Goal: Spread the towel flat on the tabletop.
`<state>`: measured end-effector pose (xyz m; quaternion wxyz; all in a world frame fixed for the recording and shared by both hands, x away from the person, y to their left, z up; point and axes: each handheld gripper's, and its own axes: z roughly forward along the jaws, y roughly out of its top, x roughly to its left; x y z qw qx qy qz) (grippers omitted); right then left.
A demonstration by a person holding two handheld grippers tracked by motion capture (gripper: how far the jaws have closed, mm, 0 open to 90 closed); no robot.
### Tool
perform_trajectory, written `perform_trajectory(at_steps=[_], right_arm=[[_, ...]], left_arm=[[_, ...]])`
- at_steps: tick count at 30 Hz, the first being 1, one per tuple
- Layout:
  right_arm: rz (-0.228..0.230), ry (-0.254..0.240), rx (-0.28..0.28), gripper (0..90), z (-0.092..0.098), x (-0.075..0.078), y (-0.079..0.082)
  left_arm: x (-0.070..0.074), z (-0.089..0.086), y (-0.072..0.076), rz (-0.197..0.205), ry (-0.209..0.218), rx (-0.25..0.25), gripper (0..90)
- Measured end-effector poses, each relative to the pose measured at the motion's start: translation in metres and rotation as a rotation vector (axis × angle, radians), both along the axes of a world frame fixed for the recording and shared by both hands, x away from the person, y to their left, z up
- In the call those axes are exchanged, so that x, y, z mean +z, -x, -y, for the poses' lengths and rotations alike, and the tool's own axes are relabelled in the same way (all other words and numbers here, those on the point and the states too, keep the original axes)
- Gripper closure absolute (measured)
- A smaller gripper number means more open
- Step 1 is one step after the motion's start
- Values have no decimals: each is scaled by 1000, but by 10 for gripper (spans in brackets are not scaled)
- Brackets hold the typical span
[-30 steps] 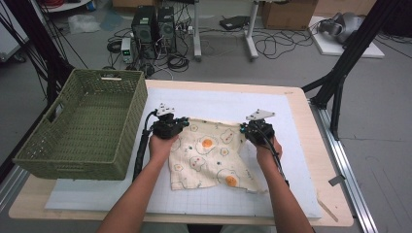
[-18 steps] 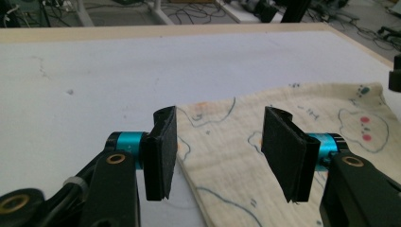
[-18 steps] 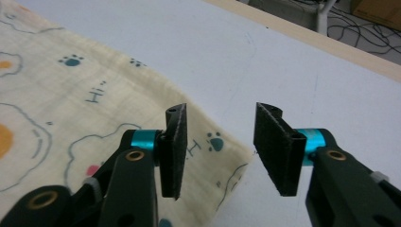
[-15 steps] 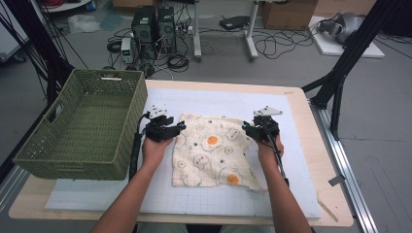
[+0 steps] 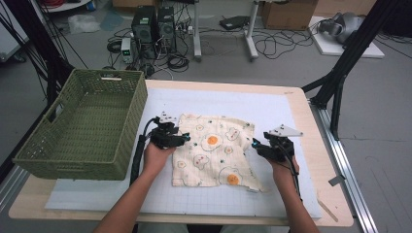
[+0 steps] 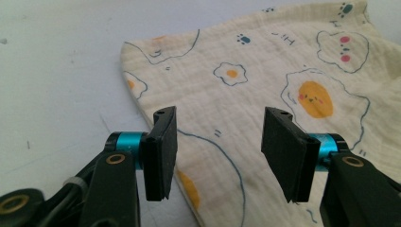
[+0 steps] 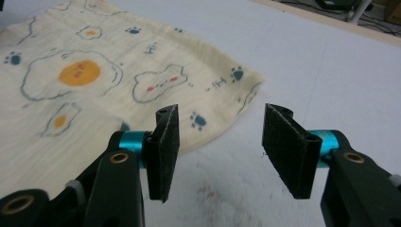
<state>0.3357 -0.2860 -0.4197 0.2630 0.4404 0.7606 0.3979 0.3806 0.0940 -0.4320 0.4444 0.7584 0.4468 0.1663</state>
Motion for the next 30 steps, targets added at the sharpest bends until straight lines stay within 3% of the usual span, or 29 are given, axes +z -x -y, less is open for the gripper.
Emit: perform_trajectory(at_steps=[5, 9, 12, 13, 15, 16, 19, 23, 27, 30], right_arm=[[-10, 0, 17, 465, 7, -8, 22], [-7, -25, 23, 460, 10, -6, 28], [-10, -50, 35, 431, 10, -6, 28], [-12, -50, 40, 430, 10, -6, 28], [-17, -48, 44, 430, 7, -7, 27], [-22, -44, 45, 430, 6, -7, 27], [-32, -41, 46, 431, 3, -9, 26], [-60, -46, 39, 438, 0, -14, 23], [-82, -59, 49, 442, -12, -17, 19], [-83, -38, 69, 447, -25, -17, 14]], left_arm=[[-11, -4, 7, -23, -10, 4, 487], [-17, -3, 15, -60, -27, -18, 481], [-17, -2, 21, -43, -48, -32, 477], [-18, -2, 23, -30, -66, -46, 528], [-18, -2, 28, 26, -145, -71, 725], [-18, -5, 28, 19, -130, -79, 859], [-17, -14, 27, 15, -118, -44, 866], [-17, -32, 26, 12, -90, 15, 865], [-14, -41, 29, 22, -66, 12, 835], [-12, -43, 31, 18, -44, 9, 734]])
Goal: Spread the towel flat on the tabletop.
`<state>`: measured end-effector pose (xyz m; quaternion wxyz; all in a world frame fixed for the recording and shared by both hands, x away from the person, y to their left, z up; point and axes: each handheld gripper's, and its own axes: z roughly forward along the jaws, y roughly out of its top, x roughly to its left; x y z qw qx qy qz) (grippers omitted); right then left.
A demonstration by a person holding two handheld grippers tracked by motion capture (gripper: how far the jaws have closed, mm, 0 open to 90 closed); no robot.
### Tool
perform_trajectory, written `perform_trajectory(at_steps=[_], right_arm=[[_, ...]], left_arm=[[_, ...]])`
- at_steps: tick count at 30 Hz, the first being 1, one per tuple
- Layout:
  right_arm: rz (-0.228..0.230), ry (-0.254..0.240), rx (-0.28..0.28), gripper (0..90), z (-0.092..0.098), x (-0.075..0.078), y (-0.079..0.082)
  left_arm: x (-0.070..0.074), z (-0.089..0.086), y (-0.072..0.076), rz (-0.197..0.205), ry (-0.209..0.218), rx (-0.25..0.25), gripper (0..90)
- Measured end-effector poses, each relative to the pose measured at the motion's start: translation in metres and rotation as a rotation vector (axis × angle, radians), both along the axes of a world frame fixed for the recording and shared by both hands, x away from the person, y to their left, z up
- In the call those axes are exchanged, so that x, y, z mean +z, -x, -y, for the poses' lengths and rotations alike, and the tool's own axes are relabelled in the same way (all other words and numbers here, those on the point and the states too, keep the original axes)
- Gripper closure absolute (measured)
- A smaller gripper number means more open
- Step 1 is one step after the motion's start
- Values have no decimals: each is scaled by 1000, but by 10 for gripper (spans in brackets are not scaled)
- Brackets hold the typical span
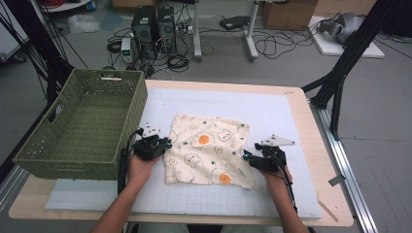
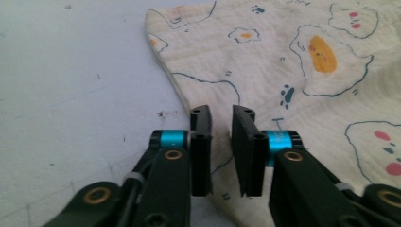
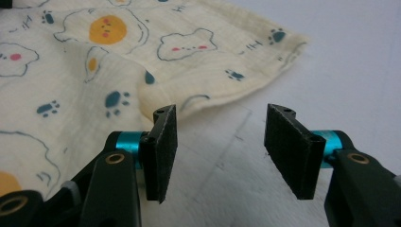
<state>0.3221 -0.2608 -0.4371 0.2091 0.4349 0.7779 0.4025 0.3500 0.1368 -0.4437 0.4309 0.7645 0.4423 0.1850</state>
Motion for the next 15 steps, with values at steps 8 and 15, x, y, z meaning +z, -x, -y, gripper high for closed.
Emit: perform_trajectory(at_steps=[8, 15], right_arm=[[-71, 41, -5, 525, -29, -11, -24], [-44, 122, 43, 857, -29, -10, -36]], left_arm=[[5, 0, 6, 16, 38, -23, 546], [4, -5, 6, 12, 69, -12, 534]])
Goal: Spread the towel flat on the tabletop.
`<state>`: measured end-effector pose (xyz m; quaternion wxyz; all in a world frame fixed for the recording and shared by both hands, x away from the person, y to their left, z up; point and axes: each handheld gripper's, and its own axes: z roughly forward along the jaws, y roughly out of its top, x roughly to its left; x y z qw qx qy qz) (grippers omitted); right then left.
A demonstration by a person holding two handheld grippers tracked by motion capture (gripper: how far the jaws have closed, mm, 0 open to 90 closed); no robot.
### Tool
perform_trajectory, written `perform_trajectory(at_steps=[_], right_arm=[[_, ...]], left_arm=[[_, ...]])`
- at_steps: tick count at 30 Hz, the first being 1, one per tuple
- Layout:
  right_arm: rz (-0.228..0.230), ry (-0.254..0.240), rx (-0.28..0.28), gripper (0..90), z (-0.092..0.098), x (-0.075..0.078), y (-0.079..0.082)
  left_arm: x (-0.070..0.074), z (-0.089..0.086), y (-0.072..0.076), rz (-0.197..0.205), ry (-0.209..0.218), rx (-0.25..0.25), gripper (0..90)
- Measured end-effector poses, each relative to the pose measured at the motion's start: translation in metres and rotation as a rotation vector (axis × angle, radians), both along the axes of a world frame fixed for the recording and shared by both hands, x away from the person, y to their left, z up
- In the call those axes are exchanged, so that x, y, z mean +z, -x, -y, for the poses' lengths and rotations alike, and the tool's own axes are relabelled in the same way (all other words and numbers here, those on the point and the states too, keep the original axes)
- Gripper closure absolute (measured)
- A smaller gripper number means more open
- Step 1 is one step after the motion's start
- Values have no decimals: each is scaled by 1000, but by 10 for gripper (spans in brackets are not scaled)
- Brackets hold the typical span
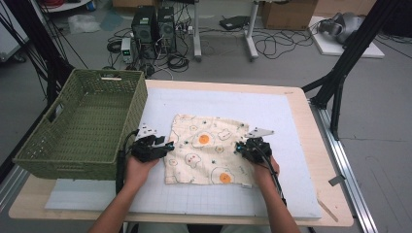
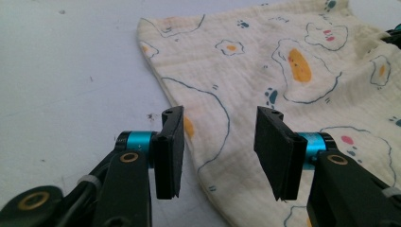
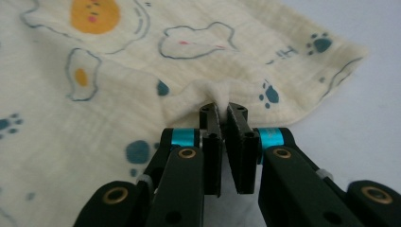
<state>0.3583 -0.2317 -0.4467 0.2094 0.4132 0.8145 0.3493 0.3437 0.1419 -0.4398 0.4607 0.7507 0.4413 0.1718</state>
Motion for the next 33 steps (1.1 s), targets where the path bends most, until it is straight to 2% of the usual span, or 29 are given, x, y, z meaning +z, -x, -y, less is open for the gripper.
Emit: perform_trajectory(at_steps=[3, 9, 10, 11, 13, 15, 17, 19, 22, 27, 29, 31, 33], right_arm=[[24, 30, -39, 859, 6, 6, -10], [68, 133, -147, 855, 17, 16, -33], [66, 129, -168, 845, 20, 16, -34], [51, 103, -185, 810, 23, 15, -35], [34, 74, -204, 705, 26, 14, -34], [43, 31, -203, 632, 28, 14, -28], [69, 11, -201, 557, 31, 17, -21], [84, -14, -192, 509, 35, 19, -13], [83, -57, -185, 439, 41, 19, 0], [90, -96, -126, 430, 53, 17, 28], [77, -92, -91, 437, 56, 15, 39], [82, -66, -56, 458, 57, 14, 50], [80, -77, -44, 477, 59, 11, 60]], left_arm=[[0, -1, 0, -7, -2, -3, 534], [-1, 2, 0, -17, -3, -10, 523], [-2, 3, 0, -20, 0, -11, 519], [-2, 3, 1, -23, -2, -16, 510], [-3, 3, 2, -15, 7, -18, 504], [-5, 3, 3, -23, 5, -22, 501], [-6, 5, 3, -27, 23, -37, 477], [-5, 6, 4, -15, 28, -56, 449], [-5, 8, 7, 4, 55, -62, 381], [-4, 9, 12, 22, 82, -42, 228], [-3, 9, 15, 29, 80, -42, 214], [-4, 8, 18, 31, 75, -47, 212], [-4, 8, 22, 26, 71, -54, 212]])
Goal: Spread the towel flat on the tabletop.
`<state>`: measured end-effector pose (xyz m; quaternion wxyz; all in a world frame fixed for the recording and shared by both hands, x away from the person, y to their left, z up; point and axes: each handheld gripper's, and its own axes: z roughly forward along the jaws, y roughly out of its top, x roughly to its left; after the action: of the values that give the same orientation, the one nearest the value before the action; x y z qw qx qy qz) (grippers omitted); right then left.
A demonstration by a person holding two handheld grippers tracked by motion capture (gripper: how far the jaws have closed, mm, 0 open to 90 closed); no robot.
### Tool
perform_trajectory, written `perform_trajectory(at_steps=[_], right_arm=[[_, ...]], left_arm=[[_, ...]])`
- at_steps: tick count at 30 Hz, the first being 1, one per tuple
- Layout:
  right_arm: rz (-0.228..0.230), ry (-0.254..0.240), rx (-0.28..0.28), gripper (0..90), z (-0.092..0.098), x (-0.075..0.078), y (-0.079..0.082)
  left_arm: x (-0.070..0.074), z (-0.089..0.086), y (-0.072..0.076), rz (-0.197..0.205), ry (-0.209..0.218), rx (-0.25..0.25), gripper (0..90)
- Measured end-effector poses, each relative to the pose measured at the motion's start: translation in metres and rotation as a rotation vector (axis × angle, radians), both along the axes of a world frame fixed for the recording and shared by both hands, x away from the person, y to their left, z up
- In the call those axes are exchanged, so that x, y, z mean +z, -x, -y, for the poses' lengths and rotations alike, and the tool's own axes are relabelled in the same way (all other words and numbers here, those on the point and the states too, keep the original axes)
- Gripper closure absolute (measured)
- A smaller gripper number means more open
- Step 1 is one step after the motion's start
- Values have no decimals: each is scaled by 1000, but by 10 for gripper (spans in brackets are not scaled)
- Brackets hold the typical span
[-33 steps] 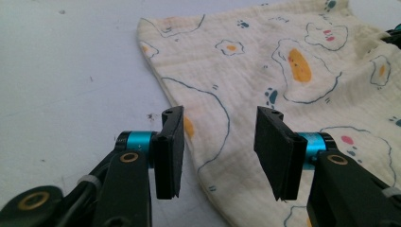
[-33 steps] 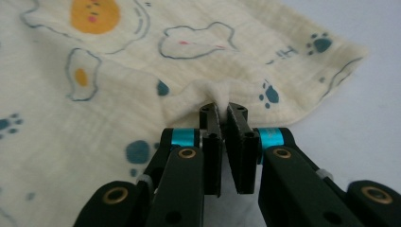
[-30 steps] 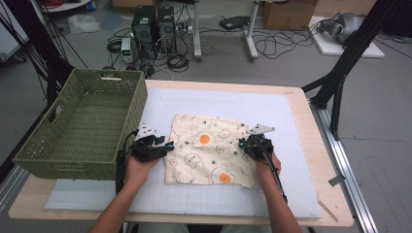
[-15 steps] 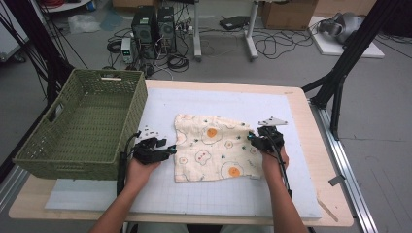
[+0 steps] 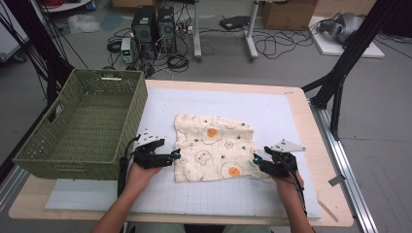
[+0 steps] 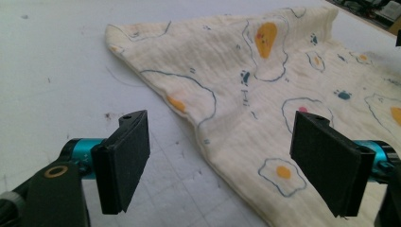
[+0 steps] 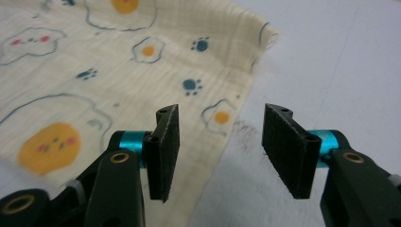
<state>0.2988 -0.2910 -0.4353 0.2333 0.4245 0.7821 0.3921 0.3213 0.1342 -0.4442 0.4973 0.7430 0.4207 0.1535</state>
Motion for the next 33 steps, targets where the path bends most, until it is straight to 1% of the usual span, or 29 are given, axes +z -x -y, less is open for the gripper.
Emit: perform_trajectory(at_steps=[3, 4, 6, 7, 9, 11, 13, 16, 17, 18, 21, 23, 25, 27, 28, 29, 32, 33], right_arm=[[-12, -43, 3, 480, 2, -2, 10], [-15, -49, 4, 480, 2, -2, 13], [-23, -36, 11, 480, 0, -4, 19], [-21, -25, 18, 480, -2, -4, 21], [-19, -14, 34, 479, -6, -3, 23], [-17, -22, 47, 477, -9, -1, 24], [-18, -29, 76, 477, -11, -1, 24], [-31, -21, 120, 475, -14, -4, 22], [-33, -12, 128, 471, -15, -5, 20], [-37, -5, 135, 470, -16, -7, 19], [-52, -4, 158, 478, -19, -9, 17], [-53, 0, 181, 501, -23, -9, 17], [-57, 20, 190, 540, -26, -10, 17], [-97, 42, 191, 594, -29, -13, 16], [-93, 27, 195, 629, -29, -14, 16], [-99, 24, 196, 644, -29, -14, 16], [-113, 17, 214, 764, -31, -13, 17], [-125, 15, 227, 850, -32, -12, 17]], left_arm=[[-2, -1, 7, -8, -7, -12, 220], [-3, -1, 9, -15, -9, -30, 230], [-3, -1, 13, -36, -10, -78, 333], [-3, 0, 14, -39, -17, -87, 355], [-2, 3, 16, -33, -17, -98, 361], [0, 4, 19, -24, -32, -117, 378], [1, 3, 21, -21, -40, -126, 407], [-1, 1, 22, -27, -43, -134, 435], [-2, 2, 23, -33, -47, -140, 437], [-3, 2, 23, -34, -61, -150, 449], [-5, 6, 26, -35, -73, -170, 460], [-6, 9, 27, -39, -86, -191, 464], [-6, 11, 28, -37, -102, -202, 464], [-6, 12, 28, -41, -111, -214, 468], [-6, 13, 29, -43, -115, -218, 475], [-6, 14, 29, -44, -126, -228, 480], [-7, 20, 30, -44, -184, -253, 516], [-7, 22, 31, -29, -213, -241, 538]])
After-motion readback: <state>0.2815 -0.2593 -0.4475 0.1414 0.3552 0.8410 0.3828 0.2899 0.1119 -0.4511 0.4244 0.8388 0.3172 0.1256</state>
